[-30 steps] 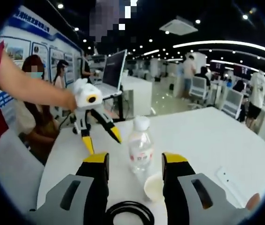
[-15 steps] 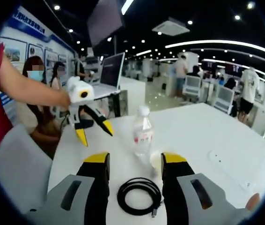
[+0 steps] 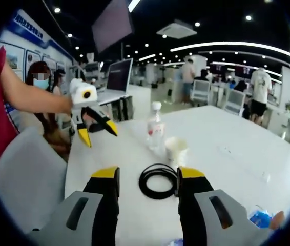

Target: Arrange the tabletop items into an orderly group along one side of the table until the central work area is clear of visible clutter.

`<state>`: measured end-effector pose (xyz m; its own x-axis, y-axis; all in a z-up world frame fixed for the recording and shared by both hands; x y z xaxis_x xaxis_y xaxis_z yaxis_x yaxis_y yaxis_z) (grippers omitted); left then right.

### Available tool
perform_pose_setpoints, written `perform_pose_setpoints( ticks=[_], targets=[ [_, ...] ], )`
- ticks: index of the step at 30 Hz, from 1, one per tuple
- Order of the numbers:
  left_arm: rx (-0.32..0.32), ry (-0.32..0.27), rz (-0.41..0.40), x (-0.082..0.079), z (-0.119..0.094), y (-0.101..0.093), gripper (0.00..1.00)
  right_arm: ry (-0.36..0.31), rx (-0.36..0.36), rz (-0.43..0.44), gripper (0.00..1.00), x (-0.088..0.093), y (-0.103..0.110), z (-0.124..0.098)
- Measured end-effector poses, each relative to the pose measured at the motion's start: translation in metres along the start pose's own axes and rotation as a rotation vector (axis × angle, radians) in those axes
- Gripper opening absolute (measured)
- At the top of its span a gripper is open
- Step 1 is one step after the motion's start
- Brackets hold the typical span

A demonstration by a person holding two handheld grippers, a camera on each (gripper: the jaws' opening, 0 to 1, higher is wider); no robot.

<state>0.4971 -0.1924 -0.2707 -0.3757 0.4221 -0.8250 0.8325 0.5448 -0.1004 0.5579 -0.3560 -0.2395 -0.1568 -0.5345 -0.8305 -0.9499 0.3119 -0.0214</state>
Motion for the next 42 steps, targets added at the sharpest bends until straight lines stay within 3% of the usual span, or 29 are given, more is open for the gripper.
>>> perform_pose_setpoints(
  ticks=[6, 16, 21, 25, 31, 42],
  targets=[
    [0.013, -0.009, -0.005, 0.0, 0.006, -0.023, 0.46, 0.023, 0.02, 0.034, 0.45, 0.032, 0.01, -0.026],
    [0.023, 0.006, -0.022, 0.007, 0.013, -0.044, 0.47, 0.013, 0.036, 0.066, 0.47, 0.049, 0.023, -0.045],
    [0.039, 0.011, -0.03, 0.007, 0.015, -0.054, 0.49, 0.03, 0.047, 0.074, 0.48, 0.066, 0.029, -0.054],
    [0.081, 0.054, -0.022, 0.009, 0.026, -0.069, 0.5, 0.033, 0.064, 0.094, 0.49, 0.077, 0.029, -0.063],
    [0.128, 0.124, -0.042, 0.009, 0.047, -0.085, 0.6, 0.069, 0.106, 0.126, 0.59, 0.096, 0.024, -0.075],
    [0.159, 0.167, -0.052, 0.009, 0.069, -0.102, 0.79, 0.073, 0.162, 0.198, 0.77, 0.114, 0.013, -0.084]
  ],
)
Point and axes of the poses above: the point that each gripper's makers call its tool centre point, and the gripper's own axes: z roughly forward along the fingers, y roughly to its left, x roughly out of its underside, the point moved 1 cm from there along -z, roughly backward along the fingers, and after that the axes turned 11 degrees about y, right-handed, at the moved point
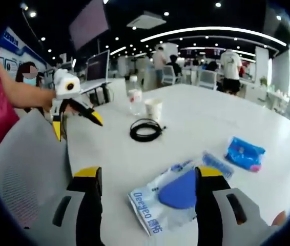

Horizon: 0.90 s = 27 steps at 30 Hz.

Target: Arrange the tabletop items into an orderly group along one side of the table until the central work area is clear of visible clutter.

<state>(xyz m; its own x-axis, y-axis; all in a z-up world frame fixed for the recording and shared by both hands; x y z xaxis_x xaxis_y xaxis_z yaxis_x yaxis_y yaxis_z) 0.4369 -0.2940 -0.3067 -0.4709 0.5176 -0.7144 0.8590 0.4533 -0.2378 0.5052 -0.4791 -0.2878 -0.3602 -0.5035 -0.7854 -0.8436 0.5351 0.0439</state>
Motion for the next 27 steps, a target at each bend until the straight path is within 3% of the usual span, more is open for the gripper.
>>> perform_pose_setpoints(
  ticks=[11, 19, 27],
  targets=[
    [0.03, 0.0, -0.006, -0.014, 0.017, -0.005, 0.85, 0.017, 0.047, 0.017, 0.79, 0.004, -0.024, -0.006],
    [0.075, -0.013, 0.018, -0.034, 0.041, -0.024, 0.84, 0.034, 0.064, 0.006, 0.78, -0.009, -0.053, -0.008],
    [0.148, 0.02, 0.064, -0.044, 0.07, -0.051, 0.82, 0.049, 0.068, -0.005, 0.76, -0.016, -0.076, -0.005]
  ],
)
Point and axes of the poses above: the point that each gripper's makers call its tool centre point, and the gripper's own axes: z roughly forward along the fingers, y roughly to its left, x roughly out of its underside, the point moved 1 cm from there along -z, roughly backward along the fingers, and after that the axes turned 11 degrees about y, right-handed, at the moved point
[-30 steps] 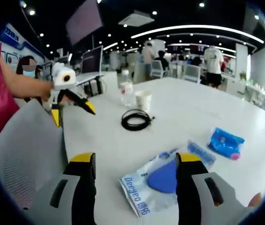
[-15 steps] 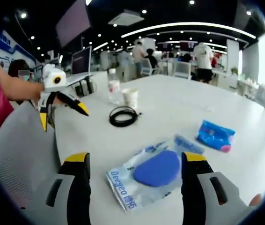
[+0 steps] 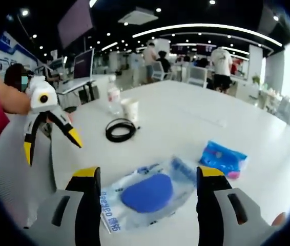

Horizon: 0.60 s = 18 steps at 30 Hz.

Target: Arrange the tabletop items into an orderly group along one side of the table until the central work area is clear of visible clutter.

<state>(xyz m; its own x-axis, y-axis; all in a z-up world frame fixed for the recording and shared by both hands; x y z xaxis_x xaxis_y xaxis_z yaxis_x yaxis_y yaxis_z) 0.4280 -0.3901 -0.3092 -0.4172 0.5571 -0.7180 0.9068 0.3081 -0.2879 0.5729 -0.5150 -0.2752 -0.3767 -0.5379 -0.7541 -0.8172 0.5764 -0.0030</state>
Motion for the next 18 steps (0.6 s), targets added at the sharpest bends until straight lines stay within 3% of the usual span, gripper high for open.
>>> perform_pose_setpoints(
  ticks=[12, 18],
  targets=[
    [0.065, 0.037, 0.03, -0.01, 0.032, -0.016, 0.77, 0.042, -0.021, -0.008, 0.73, 0.002, -0.021, 0.02],
    [0.084, 0.071, 0.025, -0.004, 0.042, -0.02, 0.74, 0.092, -0.049, -0.036, 0.7, 0.004, -0.03, 0.036]
  ],
)
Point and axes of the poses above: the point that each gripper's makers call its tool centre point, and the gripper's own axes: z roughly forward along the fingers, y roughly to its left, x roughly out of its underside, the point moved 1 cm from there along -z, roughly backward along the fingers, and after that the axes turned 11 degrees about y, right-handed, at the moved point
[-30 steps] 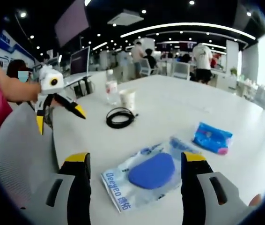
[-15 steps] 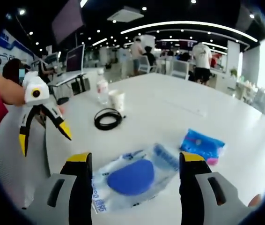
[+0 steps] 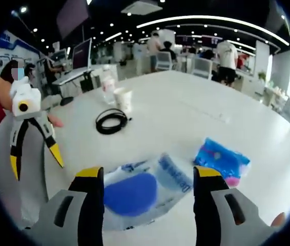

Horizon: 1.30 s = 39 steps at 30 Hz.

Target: Arrange the tabletop items into an orderly group along one side of the table until the central work area is clear of visible clutter.

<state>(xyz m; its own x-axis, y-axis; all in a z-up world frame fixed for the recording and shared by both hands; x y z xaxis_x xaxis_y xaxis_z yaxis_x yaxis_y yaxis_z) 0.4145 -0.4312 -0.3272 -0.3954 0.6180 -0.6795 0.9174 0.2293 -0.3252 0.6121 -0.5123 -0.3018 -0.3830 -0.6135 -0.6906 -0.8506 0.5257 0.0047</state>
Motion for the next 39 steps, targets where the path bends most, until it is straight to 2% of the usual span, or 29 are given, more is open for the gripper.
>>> perform_pose_setpoints(
  ticks=[4, 8, 11, 15, 20, 21, 25, 27, 30, 32, 35, 37, 39],
  targets=[
    [0.0, 0.0, -0.021, 0.001, 0.003, 0.001, 0.73, 0.017, -0.019, 0.008, 0.68, 0.0, -0.009, 0.01],
    [-0.021, -0.012, -0.056, 0.0, 0.005, 0.007, 0.71, 0.068, -0.048, -0.01, 0.66, 0.001, -0.016, 0.024],
    [-0.072, -0.034, -0.037, -0.007, 0.004, 0.014, 0.64, 0.096, -0.068, -0.017, 0.62, 0.002, -0.021, 0.031],
    [-0.143, -0.023, 0.078, -0.013, 0.004, 0.019, 0.54, 0.14, -0.097, -0.039, 0.6, 0.004, -0.024, 0.043],
    [-0.218, 0.061, 0.249, -0.016, 0.014, 0.023, 0.49, 0.168, -0.119, -0.062, 0.59, 0.005, -0.026, 0.053],
    [-0.248, 0.099, 0.314, -0.016, 0.017, 0.025, 0.47, 0.17, -0.122, -0.064, 0.59, 0.004, -0.027, 0.054],
    [-0.315, 0.161, 0.485, -0.02, 0.028, 0.03, 0.42, 0.165, -0.129, -0.069, 0.56, 0.001, -0.03, 0.057],
    [-0.32, 0.181, 0.545, -0.023, 0.036, 0.03, 0.4, 0.171, -0.135, -0.074, 0.56, 0.002, -0.031, 0.058],
    [-0.387, 0.24, 0.67, -0.025, 0.041, 0.04, 0.28, 0.179, -0.149, -0.079, 0.53, 0.004, -0.03, 0.059],
    [-0.386, 0.273, 0.7, -0.023, 0.047, 0.044, 0.23, 0.186, -0.167, -0.08, 0.53, 0.006, -0.028, 0.061],
    [-0.404, 0.287, 0.73, -0.025, 0.053, 0.049, 0.23, 0.199, -0.177, -0.092, 0.52, 0.011, -0.028, 0.064],
    [-0.369, 0.291, 0.718, -0.024, 0.059, 0.049, 0.23, 0.209, -0.195, -0.089, 0.5, 0.014, -0.027, 0.065],
    [-0.376, 0.31, 0.722, -0.021, 0.062, 0.054, 0.23, 0.22, -0.199, -0.093, 0.49, 0.017, -0.028, 0.067]
  ],
)
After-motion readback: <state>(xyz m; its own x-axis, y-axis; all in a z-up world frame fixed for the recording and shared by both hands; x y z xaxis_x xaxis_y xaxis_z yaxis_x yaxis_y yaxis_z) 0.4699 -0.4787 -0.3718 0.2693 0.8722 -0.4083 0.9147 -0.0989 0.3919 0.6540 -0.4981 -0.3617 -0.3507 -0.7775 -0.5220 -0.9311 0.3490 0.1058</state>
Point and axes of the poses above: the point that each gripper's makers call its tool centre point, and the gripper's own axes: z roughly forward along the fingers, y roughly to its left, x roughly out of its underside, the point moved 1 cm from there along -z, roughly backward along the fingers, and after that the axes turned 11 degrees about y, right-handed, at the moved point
